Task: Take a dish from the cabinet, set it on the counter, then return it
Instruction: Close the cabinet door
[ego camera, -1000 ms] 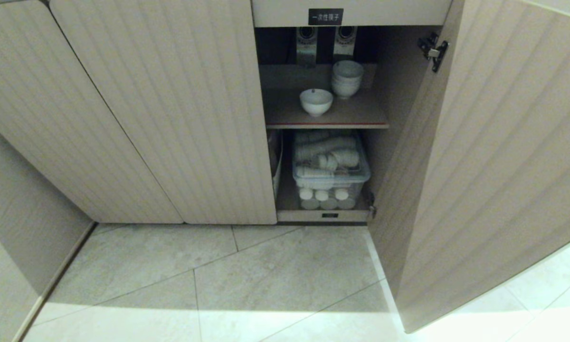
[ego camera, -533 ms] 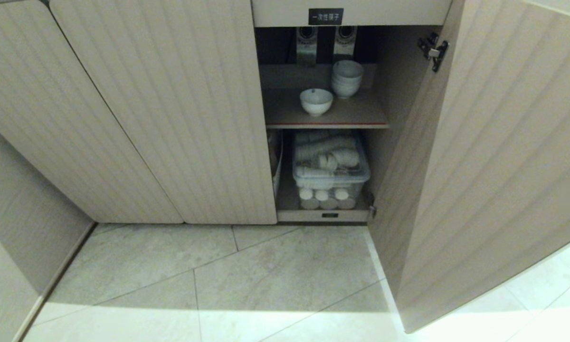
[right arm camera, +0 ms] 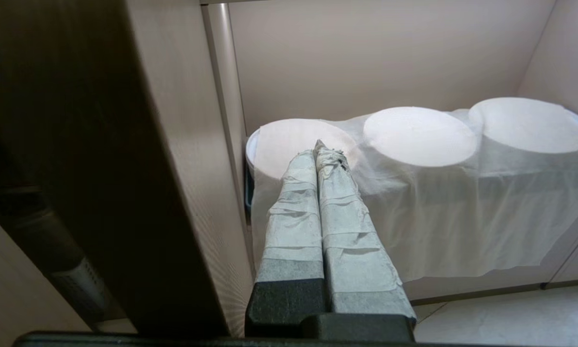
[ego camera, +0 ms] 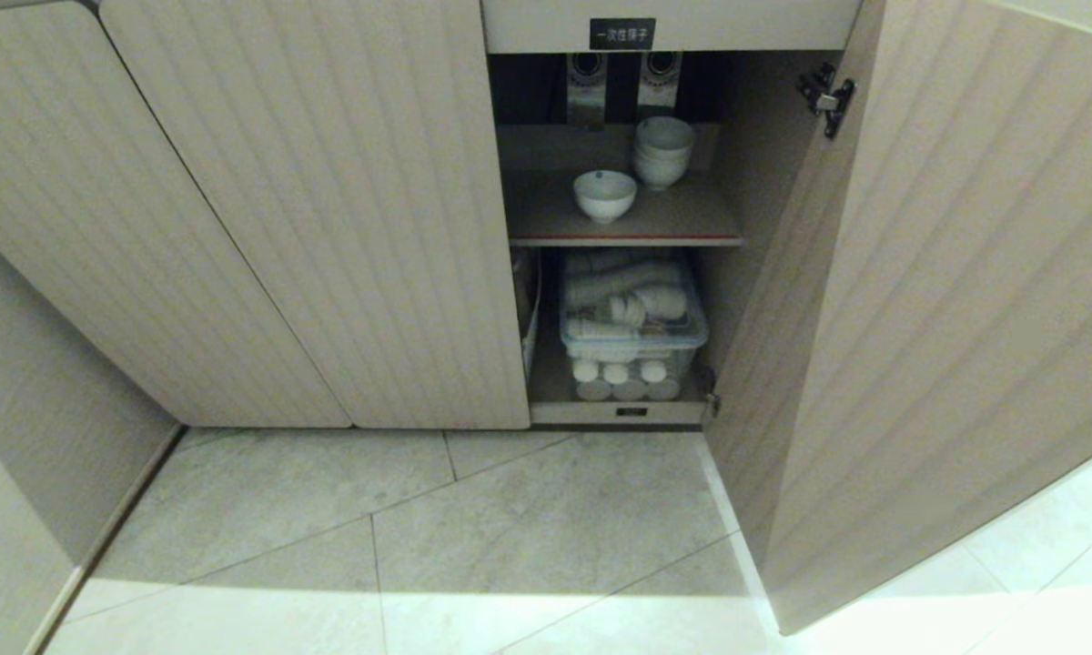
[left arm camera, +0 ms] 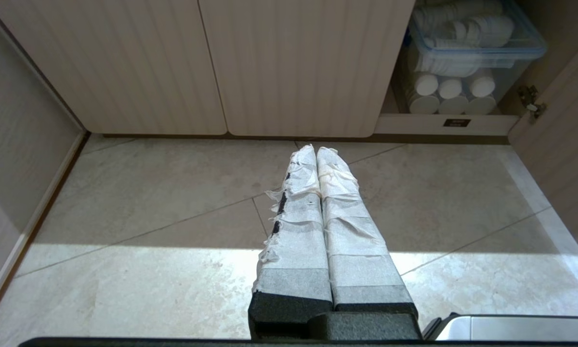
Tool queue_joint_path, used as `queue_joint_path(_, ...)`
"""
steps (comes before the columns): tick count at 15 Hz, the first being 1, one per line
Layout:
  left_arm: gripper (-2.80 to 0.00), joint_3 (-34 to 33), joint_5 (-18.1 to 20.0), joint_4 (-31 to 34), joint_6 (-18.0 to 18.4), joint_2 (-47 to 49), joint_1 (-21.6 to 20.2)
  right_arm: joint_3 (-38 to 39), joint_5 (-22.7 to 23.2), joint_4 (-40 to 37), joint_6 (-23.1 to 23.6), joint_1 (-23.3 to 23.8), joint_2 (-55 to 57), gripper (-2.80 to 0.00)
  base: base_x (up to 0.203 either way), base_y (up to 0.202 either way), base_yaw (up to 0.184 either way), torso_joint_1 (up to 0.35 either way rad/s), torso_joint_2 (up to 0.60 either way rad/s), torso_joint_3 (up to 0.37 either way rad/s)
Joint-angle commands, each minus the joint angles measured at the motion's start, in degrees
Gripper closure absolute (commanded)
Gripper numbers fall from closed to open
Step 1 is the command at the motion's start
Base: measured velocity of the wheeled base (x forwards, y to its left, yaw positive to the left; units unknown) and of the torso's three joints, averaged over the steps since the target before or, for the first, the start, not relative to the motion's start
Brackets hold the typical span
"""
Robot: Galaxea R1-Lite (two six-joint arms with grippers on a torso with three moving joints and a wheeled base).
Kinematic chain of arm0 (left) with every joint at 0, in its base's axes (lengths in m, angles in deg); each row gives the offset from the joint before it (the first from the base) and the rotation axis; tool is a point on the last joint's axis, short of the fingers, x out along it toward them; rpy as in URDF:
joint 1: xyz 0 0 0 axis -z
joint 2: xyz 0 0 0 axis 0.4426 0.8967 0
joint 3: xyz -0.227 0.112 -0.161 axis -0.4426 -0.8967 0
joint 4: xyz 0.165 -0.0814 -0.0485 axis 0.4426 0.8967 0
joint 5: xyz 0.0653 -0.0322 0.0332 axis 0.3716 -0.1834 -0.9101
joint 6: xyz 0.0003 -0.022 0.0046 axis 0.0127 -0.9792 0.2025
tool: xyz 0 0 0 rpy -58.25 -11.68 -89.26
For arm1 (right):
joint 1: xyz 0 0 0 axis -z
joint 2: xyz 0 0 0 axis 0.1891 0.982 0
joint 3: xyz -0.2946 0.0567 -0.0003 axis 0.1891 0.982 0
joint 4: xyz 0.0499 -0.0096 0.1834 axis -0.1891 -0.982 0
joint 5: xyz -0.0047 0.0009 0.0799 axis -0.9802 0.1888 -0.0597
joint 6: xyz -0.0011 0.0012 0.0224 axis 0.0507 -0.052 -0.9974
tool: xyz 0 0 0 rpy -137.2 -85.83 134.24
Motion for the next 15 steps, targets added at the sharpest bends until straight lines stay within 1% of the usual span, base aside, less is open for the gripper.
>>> queue_joint_path(1, 0.00, 0.00, 0.00, -0.04, -0.03, -0.02, 0.00, 0.23, 0.38, -0.43, -0.15, 0.00, -0.62, 0.00, 0.000, 0.000, 0.000, 0.000, 0.00, 0.000)
queue_joint_path(3, 0.00, 0.00, 0.00, -0.04, -0.03, -0.02, 0.00, 1.29, 1.98, -1.31, -0.27, 0.00, -3.52, 0.00, 0.000, 0.000, 0.000, 0.000, 0.00, 0.000)
queue_joint_path(4, 0.00, 0.00, 0.00, -0.04, -0.03, -0.02, 0.00, 1.97, 3.26, -2.94, -0.22, 0.00, -5.83, 0.00, 0.000, 0.000, 0.000, 0.000, 0.00, 0.000)
queue_joint_path(6, 0.00, 0.00, 0.00, -0.04, -0.03, -0.02, 0.00, 2.47, 5.06, -10.57, -0.17, 0.00, -11.55, 0.00, 0.000, 0.000, 0.000, 0.000, 0.00, 0.000)
queue_joint_path(8, 0.00, 0.00, 0.07, -0.04, -0.03, -0.02, 0.00, 2.52, 5.60, -18.00, -0.11, 0.00, -16.54, 0.00, 0.000, 0.000, 0.000, 0.000, 0.00, 0.000)
queue_joint_path(9, 0.00, 0.00, 0.00, -0.04, -0.03, -0.02, 0.00, 2.61, 5.65, -20.21, 0.10, 0.00, -18.37, 0.00, 0.000, 0.000, 0.000, 0.000, 0.00, 0.000)
queue_joint_path(11, 0.00, 0.00, 0.00, -0.04, -0.03, -0.02, 0.00, 2.79, 5.35, -21.29, 0.60, 0.31, -19.02, 0.00, 0.000, 0.000, 0.000, 0.000, 0.00, 0.000)
queue_joint_path(12, 0.00, 0.00, 0.00, -0.04, -0.03, -0.02, 0.00, 2.76, 5.11, -21.12, 0.78, 1.31, -18.46, 0.00, 0.000, 0.000, 0.000, 0.000, 0.00, 0.000)
queue_joint_path(14, 0.00, 0.00, 0.03, -0.04, -0.03, -0.02, 0.00, 2.74, 4.97, -20.30, 2.57, 5.40, -16.11, 0.00, 0.000, 0.000, 0.000, 0.000, 0.00, 0.000)
queue_joint_path(15, 0.00, 0.00, 0.00, -0.04, -0.03, -0.02, 0.00, 2.74, 5.02, -18.72, 3.08, 6.66, -14.61, 0.00, 0.000, 0.000, 0.000, 0.000, 0.00, 0.000)
